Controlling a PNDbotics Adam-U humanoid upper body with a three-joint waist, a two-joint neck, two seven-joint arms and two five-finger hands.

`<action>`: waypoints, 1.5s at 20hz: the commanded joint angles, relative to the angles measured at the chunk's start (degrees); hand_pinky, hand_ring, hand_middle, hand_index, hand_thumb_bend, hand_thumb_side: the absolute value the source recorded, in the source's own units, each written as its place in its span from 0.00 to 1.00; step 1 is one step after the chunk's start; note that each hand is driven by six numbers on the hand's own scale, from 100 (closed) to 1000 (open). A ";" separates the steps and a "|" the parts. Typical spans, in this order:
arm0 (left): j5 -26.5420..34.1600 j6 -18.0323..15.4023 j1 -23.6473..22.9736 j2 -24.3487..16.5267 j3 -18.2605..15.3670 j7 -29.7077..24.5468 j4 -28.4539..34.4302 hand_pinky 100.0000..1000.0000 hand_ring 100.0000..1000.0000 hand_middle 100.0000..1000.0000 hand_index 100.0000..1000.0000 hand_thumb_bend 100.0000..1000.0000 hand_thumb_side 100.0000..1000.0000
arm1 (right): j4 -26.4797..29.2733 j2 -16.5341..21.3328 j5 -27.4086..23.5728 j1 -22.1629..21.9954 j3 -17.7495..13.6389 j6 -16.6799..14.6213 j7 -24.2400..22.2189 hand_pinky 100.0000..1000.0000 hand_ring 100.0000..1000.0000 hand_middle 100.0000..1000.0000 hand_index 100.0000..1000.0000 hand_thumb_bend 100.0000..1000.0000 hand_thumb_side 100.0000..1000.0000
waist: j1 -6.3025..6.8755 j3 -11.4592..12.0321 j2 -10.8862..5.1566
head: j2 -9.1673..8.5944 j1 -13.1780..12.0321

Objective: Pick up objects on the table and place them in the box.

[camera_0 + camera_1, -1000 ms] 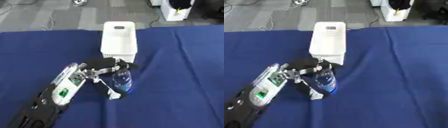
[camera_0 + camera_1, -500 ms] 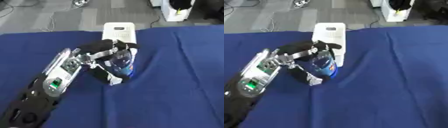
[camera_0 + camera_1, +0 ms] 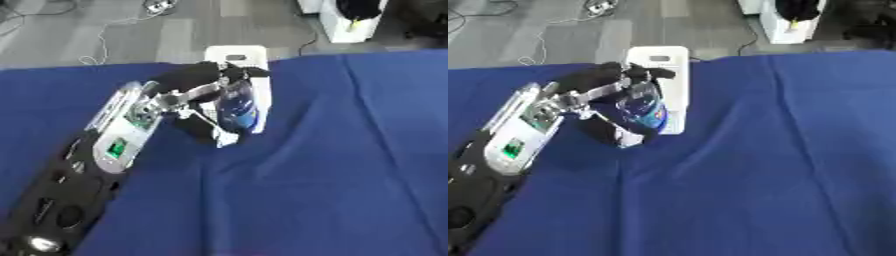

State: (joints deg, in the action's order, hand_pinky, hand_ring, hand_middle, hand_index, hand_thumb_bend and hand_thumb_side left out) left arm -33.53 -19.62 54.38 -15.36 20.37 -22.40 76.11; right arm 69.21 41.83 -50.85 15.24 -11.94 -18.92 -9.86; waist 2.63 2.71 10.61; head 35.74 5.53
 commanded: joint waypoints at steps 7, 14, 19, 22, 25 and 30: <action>-2.13 0.88 3.30 0.71 -3.04 3.29 -0.78 0.00 0.00 0.00 0.11 0.00 0.20 | 0.57 2.37 0.13 0.40 -0.64 0.01 -0.21 0.90 0.79 0.77 0.86 0.00 1.00 | -0.19 -0.25 -1.03 | -0.26 0.04; -5.76 2.02 6.19 0.84 -4.93 5.23 -1.80 0.00 0.00 0.00 0.11 0.00 0.20 | 0.48 2.59 0.20 0.28 -0.59 -0.03 -0.30 0.90 0.79 0.77 0.86 0.00 1.00 | -0.03 -0.08 -1.14 | -0.12 -0.12; -10.37 2.49 8.90 1.11 -6.42 5.88 -8.40 0.00 0.00 0.00 0.11 0.00 0.19 | 0.47 2.72 0.29 0.30 -0.52 0.05 -0.35 0.90 0.79 0.77 0.86 0.00 1.00 | 0.22 -0.01 -1.24 | -0.02 -0.28; -13.35 2.33 10.07 1.52 -7.53 6.76 -12.66 0.00 0.00 0.00 0.11 0.00 0.19 | 0.42 2.75 0.38 0.27 -0.51 0.04 -0.36 0.90 0.79 0.77 0.86 0.00 1.00 | 0.29 -0.12 -1.18 | -0.02 -0.34; -16.31 2.03 11.08 1.98 -8.61 7.75 -16.15 0.00 0.00 0.00 0.10 0.00 0.18 | 0.40 2.73 0.43 0.32 -0.48 0.04 -0.39 0.90 0.79 0.77 0.86 0.00 1.00 | 0.30 -0.30 -1.08 | 0.03 -0.42; -22.11 1.61 12.75 3.36 -10.99 10.12 -21.89 0.00 0.00 0.00 0.10 0.00 0.18 | 0.40 2.69 0.49 0.49 -0.41 0.12 -0.44 0.90 0.79 0.77 0.86 0.00 1.00 | 0.39 -0.49 -0.96 | 0.12 -0.68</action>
State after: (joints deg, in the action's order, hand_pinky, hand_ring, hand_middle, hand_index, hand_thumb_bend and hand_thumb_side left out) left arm -54.09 -17.95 65.39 -11.78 10.64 -13.10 54.68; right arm 69.07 41.88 -50.58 15.25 -11.92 -18.68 -10.11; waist 3.32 2.27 10.61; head 35.74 5.43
